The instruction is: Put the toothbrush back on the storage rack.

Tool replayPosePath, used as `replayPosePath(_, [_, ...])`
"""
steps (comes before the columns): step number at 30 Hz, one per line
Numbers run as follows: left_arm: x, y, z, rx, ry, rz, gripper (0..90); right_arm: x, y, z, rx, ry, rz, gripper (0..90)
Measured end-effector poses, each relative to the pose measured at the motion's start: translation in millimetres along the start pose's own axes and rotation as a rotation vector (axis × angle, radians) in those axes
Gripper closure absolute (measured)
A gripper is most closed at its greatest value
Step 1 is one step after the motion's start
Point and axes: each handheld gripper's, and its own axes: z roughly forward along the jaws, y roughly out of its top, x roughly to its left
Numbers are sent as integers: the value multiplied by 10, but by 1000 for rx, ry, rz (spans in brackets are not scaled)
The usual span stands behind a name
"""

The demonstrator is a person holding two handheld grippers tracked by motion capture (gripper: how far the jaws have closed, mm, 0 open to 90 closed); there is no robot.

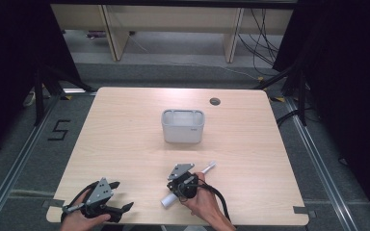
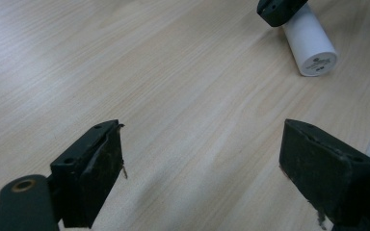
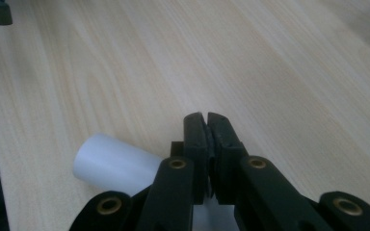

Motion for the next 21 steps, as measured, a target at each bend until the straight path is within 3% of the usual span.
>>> replayPosePath(5, [4, 1, -6, 4, 0, -1, 147, 23, -17, -11, 5, 15, -13, 873])
replayPosePath(7, [3, -1, -1, -1, 1, 0, 147, 43, -25, -29, 12, 8, 10, 873])
replayPosePath(8, [3, 2, -10, 7, -4, 0, 147, 36, -32, -45, 13, 19, -12, 873])
replayPosePath(11, [12, 4, -17, 18, 2, 11, 147, 41, -52, -53, 0, 26, -18, 871])
replayPosePath(13, [3, 2, -9, 7, -4, -1, 147, 47, -65, -67, 7, 41, -15, 871])
replayPosePath(15, [4, 2, -10, 7, -4, 0, 147, 66, -78, -87, 26, 37, 18, 871])
replayPosePath(16, [4, 2, -10, 6, -4, -1, 147, 56, -81, -78, 14, 40, -5, 871])
replayPosePath(17, [25, 6, -26, 30, 3, 27, 147, 65, -84, -80, 15, 51, -2, 871])
replayPosePath(18, [9, 3, -12, 8, -3, 5, 147, 69, -88, -77, 15, 53, -5, 871])
replayPosePath(21, [3, 1, -10, 7, -5, -1, 147, 77, -94, -85, 20, 53, -10, 870])
